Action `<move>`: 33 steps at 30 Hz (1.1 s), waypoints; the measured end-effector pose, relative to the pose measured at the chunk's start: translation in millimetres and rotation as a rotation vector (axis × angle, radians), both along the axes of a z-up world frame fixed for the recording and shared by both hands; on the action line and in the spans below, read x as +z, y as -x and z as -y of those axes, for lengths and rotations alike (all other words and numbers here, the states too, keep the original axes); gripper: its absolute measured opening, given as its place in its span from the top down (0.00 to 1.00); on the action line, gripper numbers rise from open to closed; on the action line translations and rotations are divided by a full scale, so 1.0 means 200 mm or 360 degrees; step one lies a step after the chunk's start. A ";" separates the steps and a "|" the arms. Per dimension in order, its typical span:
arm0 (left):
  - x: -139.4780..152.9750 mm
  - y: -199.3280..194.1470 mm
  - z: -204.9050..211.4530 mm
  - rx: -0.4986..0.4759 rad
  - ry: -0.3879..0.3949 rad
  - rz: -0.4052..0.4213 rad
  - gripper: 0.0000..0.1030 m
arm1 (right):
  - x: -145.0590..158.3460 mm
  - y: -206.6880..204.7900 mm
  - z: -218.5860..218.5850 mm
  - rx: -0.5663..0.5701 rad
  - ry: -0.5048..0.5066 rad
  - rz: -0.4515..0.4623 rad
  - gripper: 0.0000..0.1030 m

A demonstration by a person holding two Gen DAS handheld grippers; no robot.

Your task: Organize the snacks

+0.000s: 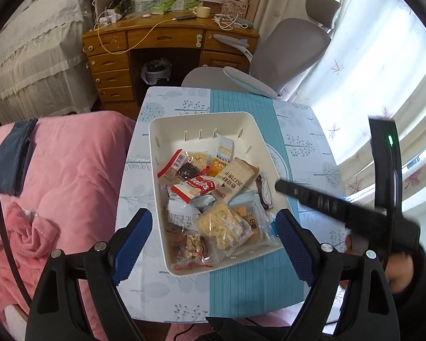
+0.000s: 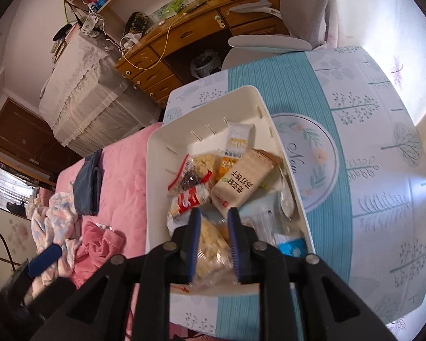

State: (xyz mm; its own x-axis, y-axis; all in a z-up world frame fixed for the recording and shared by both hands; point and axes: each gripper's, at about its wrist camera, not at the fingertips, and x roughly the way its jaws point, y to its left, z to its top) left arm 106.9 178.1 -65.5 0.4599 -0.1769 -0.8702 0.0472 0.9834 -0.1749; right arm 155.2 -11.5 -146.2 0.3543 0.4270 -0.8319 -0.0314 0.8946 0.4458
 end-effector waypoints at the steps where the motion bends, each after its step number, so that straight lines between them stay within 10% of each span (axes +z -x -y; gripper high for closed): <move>1: 0.00 0.01 0.00 0.0023 0.0015 -0.0004 0.15 | 0.00 0.04 0.01 0.0013 0.0018 -0.0010 0.71; 14: -0.07 0.33 0.30 0.0292 0.0116 -0.0056 0.15 | 0.02 0.53 0.47 0.0158 0.0221 -0.0050 0.30; 33: 0.25 0.61 0.75 0.0025 -0.0097 0.0192 0.01 | 0.44 0.90 0.72 0.0180 0.0246 0.0212 0.02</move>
